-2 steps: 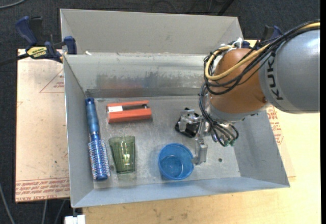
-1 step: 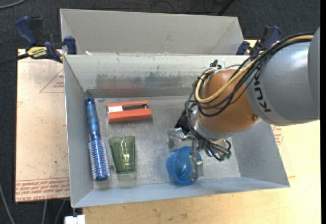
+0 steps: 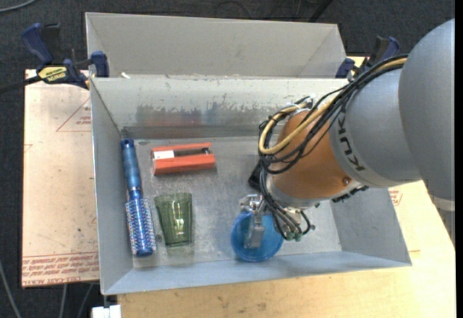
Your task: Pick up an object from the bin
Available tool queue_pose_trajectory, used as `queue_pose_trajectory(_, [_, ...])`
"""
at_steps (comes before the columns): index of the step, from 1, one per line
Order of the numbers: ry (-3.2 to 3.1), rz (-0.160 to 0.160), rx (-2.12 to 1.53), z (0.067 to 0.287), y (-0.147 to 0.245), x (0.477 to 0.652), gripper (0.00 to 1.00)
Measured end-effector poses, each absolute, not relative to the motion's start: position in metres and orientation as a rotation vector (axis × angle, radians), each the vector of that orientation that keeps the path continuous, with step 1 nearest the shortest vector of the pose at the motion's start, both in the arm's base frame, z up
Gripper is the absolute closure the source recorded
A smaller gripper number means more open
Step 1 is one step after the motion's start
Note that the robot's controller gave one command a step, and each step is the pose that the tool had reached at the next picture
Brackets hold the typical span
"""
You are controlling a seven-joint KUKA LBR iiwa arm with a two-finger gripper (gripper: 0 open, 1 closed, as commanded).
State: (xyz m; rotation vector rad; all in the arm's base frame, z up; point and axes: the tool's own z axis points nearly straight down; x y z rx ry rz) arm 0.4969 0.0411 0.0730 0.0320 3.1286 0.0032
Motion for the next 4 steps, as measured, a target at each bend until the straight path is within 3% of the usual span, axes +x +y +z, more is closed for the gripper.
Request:
queue_pose_trajectory(1, [3.129,0.003,0.032,0.073,0.041,0.497,1.00])
queue_pose_trajectory(2, [3.127,0.005,0.049,0.168,0.045,0.504,1.00])
queue_pose_trajectory(3, [3.127,0.005,0.049,0.168,0.045,0.504,1.00])
queue_pose_trajectory(4, [3.134,0.005,0.040,0.210,0.043,0.503,1.00])
